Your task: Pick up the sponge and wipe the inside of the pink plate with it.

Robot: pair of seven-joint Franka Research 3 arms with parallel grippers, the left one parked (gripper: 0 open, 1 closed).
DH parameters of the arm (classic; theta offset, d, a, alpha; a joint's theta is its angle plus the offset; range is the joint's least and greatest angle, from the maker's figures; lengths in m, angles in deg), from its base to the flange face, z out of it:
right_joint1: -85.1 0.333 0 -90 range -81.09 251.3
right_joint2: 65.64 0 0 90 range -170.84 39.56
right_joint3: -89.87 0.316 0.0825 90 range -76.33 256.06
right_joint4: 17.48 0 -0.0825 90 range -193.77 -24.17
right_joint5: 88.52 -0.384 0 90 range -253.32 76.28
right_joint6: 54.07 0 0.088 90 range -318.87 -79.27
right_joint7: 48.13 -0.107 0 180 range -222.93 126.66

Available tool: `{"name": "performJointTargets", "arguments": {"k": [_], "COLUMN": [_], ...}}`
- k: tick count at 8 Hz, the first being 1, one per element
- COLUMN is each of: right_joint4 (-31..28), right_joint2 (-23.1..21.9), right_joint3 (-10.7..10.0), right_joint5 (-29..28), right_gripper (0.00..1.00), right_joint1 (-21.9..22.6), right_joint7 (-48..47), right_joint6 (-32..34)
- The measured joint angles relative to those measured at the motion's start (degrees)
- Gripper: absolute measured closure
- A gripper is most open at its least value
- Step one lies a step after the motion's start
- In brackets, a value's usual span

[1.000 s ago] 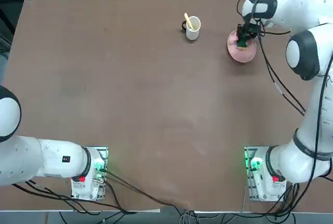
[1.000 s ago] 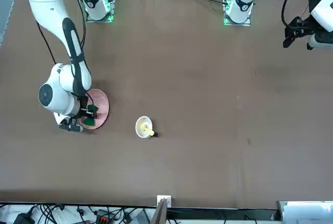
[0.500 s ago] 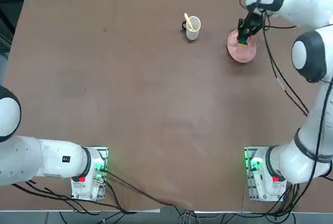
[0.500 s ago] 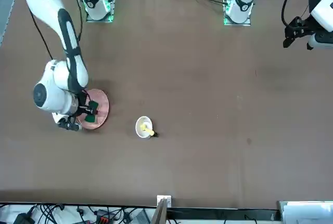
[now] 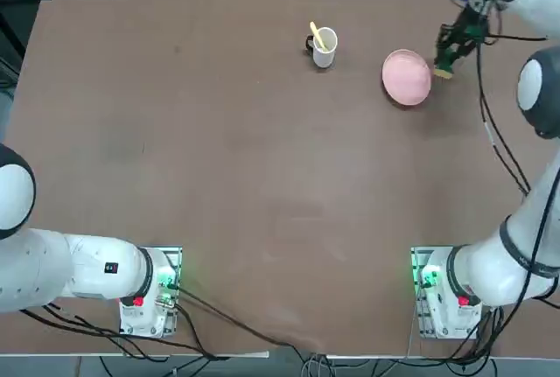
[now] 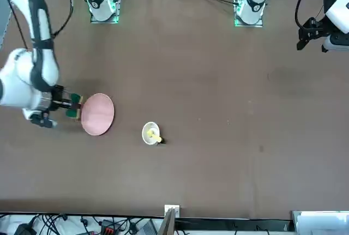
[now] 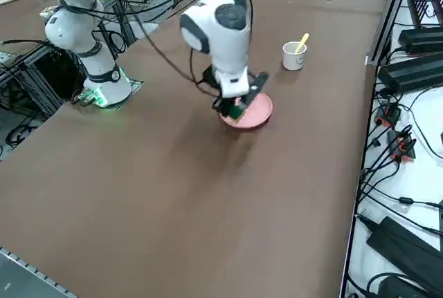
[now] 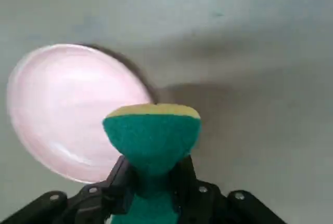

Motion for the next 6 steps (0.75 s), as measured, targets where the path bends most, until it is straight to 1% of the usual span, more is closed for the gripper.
{"name": "performJointTargets", "arguments": {"k": [1, 2, 4, 6], "right_joint4": [-0.64, -1.04, -1.35, -1.46], "right_joint2": [0.67, 1.92, 5.56, 9.14], "right_joint3": [-0.67, -0.84, -0.84, -0.81], "right_joint5": [0.01, 0.01, 0.01, 0.00], "right_gripper": [0.62, 0.62, 0.61, 0.58], "right_joint1": [-2.79, -6.15, -11.56, -13.96], "right_joint7": [4.65, 9.06, 17.37, 22.94], "right_joint6": [-0.22, -1.45, -6.35, -11.50]}}
